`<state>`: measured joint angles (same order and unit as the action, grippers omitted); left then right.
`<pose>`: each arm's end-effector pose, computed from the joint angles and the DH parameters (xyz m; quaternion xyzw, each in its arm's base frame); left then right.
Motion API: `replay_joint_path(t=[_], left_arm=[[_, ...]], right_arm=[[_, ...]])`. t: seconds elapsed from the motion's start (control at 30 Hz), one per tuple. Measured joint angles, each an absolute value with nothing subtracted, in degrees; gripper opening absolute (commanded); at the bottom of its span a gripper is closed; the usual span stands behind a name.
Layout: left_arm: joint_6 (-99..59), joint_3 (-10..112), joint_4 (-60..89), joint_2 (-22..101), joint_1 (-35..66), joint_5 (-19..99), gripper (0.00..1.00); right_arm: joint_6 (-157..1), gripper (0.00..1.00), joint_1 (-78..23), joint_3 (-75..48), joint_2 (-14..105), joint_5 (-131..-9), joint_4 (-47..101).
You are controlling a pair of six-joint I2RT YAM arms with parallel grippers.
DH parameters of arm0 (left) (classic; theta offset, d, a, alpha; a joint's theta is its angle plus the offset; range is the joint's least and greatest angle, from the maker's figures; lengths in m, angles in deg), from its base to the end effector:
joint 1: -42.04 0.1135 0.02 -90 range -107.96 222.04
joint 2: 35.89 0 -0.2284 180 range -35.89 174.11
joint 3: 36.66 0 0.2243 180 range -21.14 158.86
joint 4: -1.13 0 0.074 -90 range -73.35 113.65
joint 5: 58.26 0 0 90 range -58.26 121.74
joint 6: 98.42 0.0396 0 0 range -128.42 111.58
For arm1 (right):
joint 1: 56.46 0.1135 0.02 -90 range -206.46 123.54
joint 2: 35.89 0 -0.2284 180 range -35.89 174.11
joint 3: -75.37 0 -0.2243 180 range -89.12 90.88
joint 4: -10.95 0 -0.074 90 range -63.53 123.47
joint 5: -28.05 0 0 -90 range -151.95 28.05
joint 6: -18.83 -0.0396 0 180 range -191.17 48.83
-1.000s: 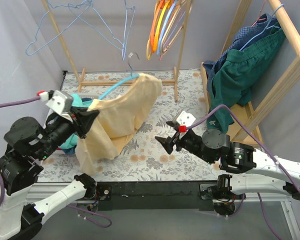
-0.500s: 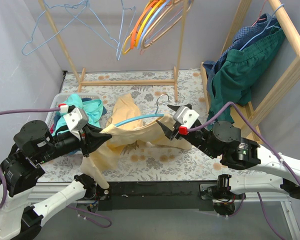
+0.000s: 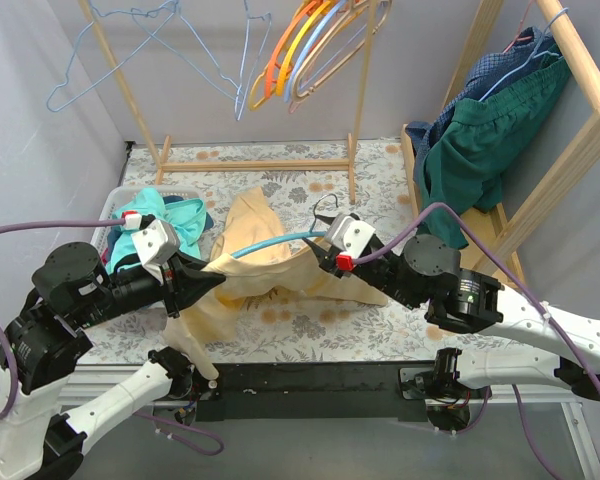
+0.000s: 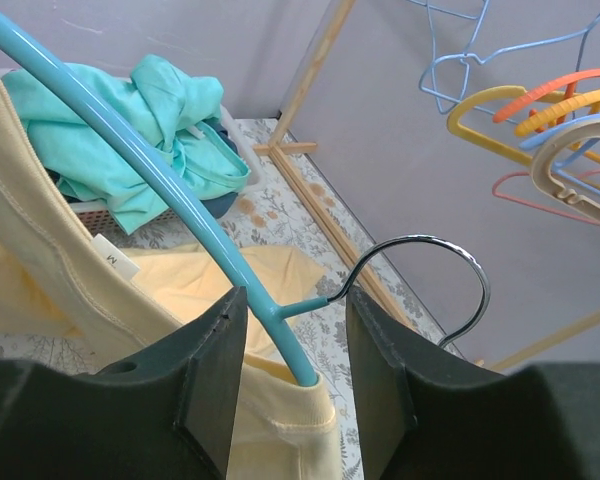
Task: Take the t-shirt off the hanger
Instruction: Pick up the hanger from the clothesline.
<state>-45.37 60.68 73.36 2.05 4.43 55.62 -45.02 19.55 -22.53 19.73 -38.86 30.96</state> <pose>0.0389 -0.0502 0.4225 0.1334 0.7640 -0.4983 0.3876 0.0638 0.1918 0.4145 -0.4140 0.5261 0.1872 0.7189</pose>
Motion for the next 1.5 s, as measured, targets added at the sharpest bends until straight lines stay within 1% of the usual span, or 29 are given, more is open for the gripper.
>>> replay_joint_path(t=[0.13,0.47,0.67,0.87,0.93,1.0,1.03,1.07,1.1,1.17,1.23,1.27,1.3,1.37,1.4,1.5], left_arm=[[-45.35,60.64,73.67,1.89,4.43,55.09,0.00],[-45.35,60.66,73.43,1.39,4.34,56.12,0.00],[-45.35,60.79,73.45,1.39,4.30,57.01,0.00],[-45.72,60.44,73.32,1.39,4.30,58.89,0.00],[-45.83,59.66,72.97,1.37,4.32,59.20,0.00],[-45.96,58.80,72.25,1.39,4.32,59.13,0.00],[-45.94,58.41,71.70,1.37,4.32,59.09,0.00],[-45.96,58.13,71.48,1.37,4.37,58.81,0.00],[-45.92,57.82,71.28,1.26,4.37,58.37,0.00],[-45.83,57.12,69.14,0.58,4.37,57.19,0.00],[-46.64,56.35,70.67,0.39,4.61,55.83,0.00],[-46.79,55.46,70.98,0.19,4.58,55.35,0.03],[-47.05,54.65,70.87,0.17,4.50,55.31,0.21],[-47.40,53.14,69.80,0.21,4.32,55.07,0.25],[-47.49,52.66,68.84,0.23,4.21,55.03,0.32],[-47.95,51.63,66.65,-0.23,4.19,54.28,0.40]], right_arm=[[-45.61,0.49,19.09,-22.53,19.95,-39.73,31.02],[-47.25,0.63,19.05,-25.06,17.30,-41.57,31.79],[-47.14,0.62,19.03,-25.22,18.44,-41.51,32.68],[-46.14,0.61,19.03,-25.22,20.36,-40.67,29.78],[-45.57,0.58,19.03,-25.26,21.06,-40.11,28.47],[-44.98,0.43,19.03,-25.61,21.56,-38.53,27.46],[-44.76,0.32,18.92,-25.81,21.56,-38.20,27.24],[-44.69,0.10,18.87,-26.11,21.48,-37.53,27.09],[-44.35,0.03,18.85,-26.46,21.24,-36.83,27.15],[-41.33,0.01,18.33,-27.36,20.58,-36.43,28.90],[-38.64,0.01,19.20,-29.35,19.95,-35.80,30.78],[-38.23,0.01,19.31,-30.22,19.53,-35.65,31.13],[-38.20,0.01,19.31,-31.21,18.92,-35.30,31.22],[-38.60,0.01,19.38,-32.91,17.30,-34.86,31.29],[-39.08,0.01,19.40,-33.87,16.21,-34.42,31.55],[-41.33,0.01,19.29,-35.67,12.52,-32.89,32.23]])
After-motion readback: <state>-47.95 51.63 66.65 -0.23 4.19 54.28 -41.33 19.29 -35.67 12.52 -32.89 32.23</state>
